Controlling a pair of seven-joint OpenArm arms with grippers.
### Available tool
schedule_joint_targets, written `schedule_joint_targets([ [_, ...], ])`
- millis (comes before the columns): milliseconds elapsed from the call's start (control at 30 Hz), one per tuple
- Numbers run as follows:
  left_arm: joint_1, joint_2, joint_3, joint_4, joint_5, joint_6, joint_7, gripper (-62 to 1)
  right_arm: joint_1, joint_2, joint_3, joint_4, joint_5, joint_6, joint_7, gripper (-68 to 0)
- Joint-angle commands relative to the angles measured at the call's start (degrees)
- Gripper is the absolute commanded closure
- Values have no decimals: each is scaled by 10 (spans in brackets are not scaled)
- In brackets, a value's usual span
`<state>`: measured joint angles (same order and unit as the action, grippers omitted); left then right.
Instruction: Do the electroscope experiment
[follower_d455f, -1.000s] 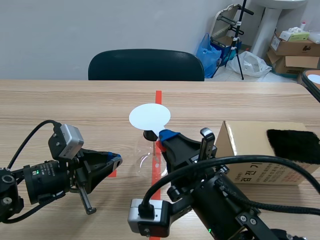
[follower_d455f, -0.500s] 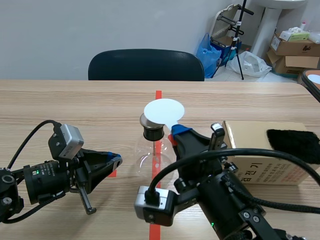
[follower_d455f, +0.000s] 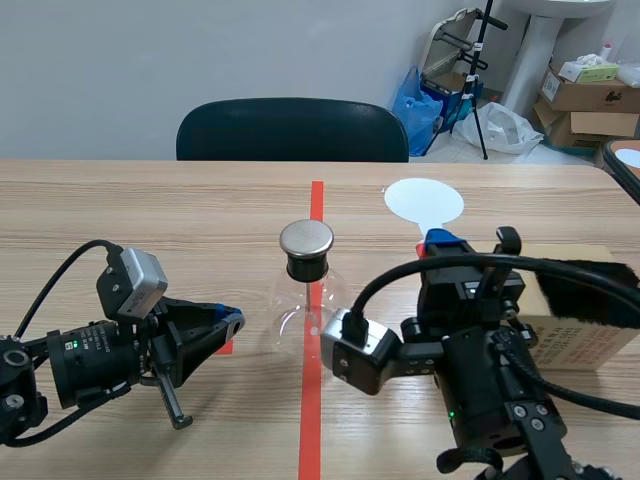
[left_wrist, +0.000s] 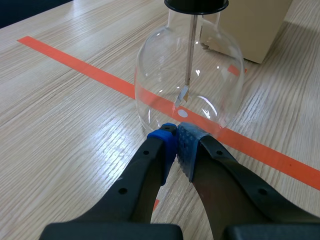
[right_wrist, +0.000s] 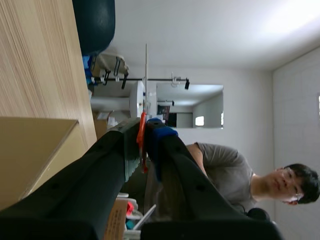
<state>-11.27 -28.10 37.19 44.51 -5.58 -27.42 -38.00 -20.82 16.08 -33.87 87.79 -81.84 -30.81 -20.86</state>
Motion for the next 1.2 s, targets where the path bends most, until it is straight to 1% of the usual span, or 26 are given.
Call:
schedule_joint_targets([
  [0,-2,-2,1,16,-5,-1,-9,-30,7,8,2,8,-1,-6,-16,-15],
  [133,-2,-2,1,16,-5,-1,-9,-30,7,8,2,8,-1,-6,-58,-15],
  [233,-2,-2,1,16,-5,-1,-9,-30,7,8,2,8,-1,-6,-75,-15],
  [500,-2,-2,1,16,-5,-1,-9,-30,7,8,2,8,-1,-6,-95,-15],
  [767,-2,-2,1,16,-5,-1,-9,-30,7,8,2,8,-1,-6,-94,-15],
  [833,-2,-2,1,16,-5,-1,-9,-30,7,8,2,8,-1,-6,-88,-15],
  [933,-2,-2,1,16,-5,-1,-9,-30,7,8,2,8,-1,-6,-64,-15],
  [1167,-2,-2,1,16,-5,-1,-9,-30,7,8,2,8,-1,-6,18,-15],
])
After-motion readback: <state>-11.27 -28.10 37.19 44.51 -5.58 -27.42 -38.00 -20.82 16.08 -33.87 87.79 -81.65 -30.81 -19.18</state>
